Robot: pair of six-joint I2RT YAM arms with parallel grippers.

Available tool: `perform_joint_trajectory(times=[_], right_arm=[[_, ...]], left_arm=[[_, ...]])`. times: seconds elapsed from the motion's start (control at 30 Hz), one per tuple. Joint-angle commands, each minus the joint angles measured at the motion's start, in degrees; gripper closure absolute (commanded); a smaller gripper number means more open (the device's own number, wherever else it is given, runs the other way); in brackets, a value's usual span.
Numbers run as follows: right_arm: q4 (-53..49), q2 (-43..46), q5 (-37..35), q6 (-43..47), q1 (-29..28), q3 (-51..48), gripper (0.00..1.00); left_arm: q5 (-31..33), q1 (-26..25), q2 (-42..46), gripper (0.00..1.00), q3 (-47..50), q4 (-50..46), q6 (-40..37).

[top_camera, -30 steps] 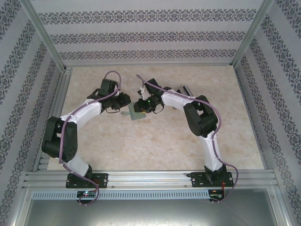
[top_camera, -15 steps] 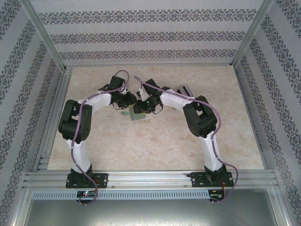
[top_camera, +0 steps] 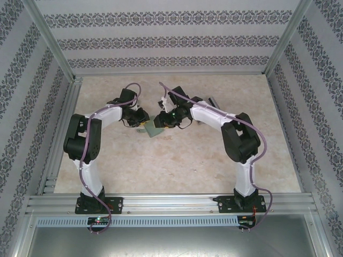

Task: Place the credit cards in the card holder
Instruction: Close the card holder at the center of the table, then rotate the card holder at the center of the table.

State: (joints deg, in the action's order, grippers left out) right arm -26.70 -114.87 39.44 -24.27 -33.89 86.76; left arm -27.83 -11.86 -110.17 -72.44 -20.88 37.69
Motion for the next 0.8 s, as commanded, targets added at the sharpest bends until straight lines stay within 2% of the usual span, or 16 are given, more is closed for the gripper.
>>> perform_joint_trajectory(times=[0.0, 0.23, 0.53, 0.77], right_arm=[[2.28, 0.28, 5.10, -2.39, -1.09, -4.00, 0.65], [5.35, -5.36, 4.18, -5.03, 0.17, -3.17, 0.66], [3.40, -14.23, 0.81, -5.27, 4.37, 8.80, 0.67], [-1.51, -20.04, 0.70, -4.79, 6.58, 20.95, 0.67]], left_arm=[[2.53, 0.98, 1.30, 0.77, 0.33, -4.41, -1.24], [2.13, 1.22, 0.22, 0.77, -0.24, -6.62, -2.07], [0.29, 1.66, 1.32, 0.77, 3.05, -7.79, -3.01], [-3.27, 0.99, 6.33, 0.77, 11.49, -1.69, 2.13]])
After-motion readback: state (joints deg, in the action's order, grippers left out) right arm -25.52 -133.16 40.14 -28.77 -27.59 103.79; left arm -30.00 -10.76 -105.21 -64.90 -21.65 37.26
